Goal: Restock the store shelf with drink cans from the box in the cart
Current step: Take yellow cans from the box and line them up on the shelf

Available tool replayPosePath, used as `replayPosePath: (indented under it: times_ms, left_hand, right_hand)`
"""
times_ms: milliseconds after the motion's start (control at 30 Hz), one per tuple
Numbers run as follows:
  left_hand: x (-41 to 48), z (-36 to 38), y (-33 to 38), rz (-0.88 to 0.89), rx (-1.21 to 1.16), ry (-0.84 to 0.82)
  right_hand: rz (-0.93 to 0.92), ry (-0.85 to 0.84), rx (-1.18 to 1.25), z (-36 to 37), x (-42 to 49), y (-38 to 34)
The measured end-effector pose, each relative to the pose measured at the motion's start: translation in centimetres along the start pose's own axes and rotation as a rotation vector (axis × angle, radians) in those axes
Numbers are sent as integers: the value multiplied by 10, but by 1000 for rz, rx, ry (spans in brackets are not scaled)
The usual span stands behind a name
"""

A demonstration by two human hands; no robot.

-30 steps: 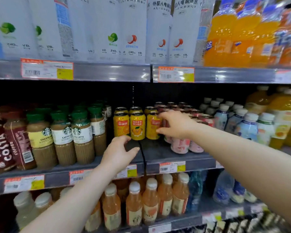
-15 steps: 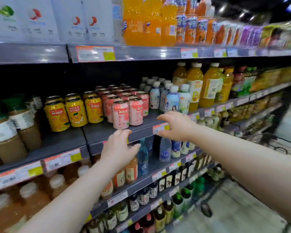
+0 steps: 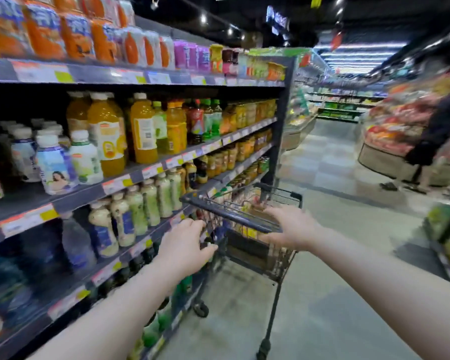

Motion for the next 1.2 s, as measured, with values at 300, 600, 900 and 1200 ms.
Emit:
replayPosePath:
  times_ms: [300,600,900,1200]
  left_hand:
    - [70,83,249,294,60,-118]
    - [159,158,377,438,81,-195]
    - [303,232,472,501,59,-253]
    - [415,294,491,380,83,-315]
  right_hand:
    - [358,-47,28,-3,-75,254]
    - [509,-41,61,18,-67,392]
    - [588,-53,58,17,34,527]
    - [548,-126,119,34,151,628]
Point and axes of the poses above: each hand's wrist, its own x-axis towards the middle knuckle, its own z-axis out of the palm, y = z × x, the point moved 10 cm from there along x, towards the middle knuckle, and after that the axes turned 8 degrees about x, right-handed, at the moved point
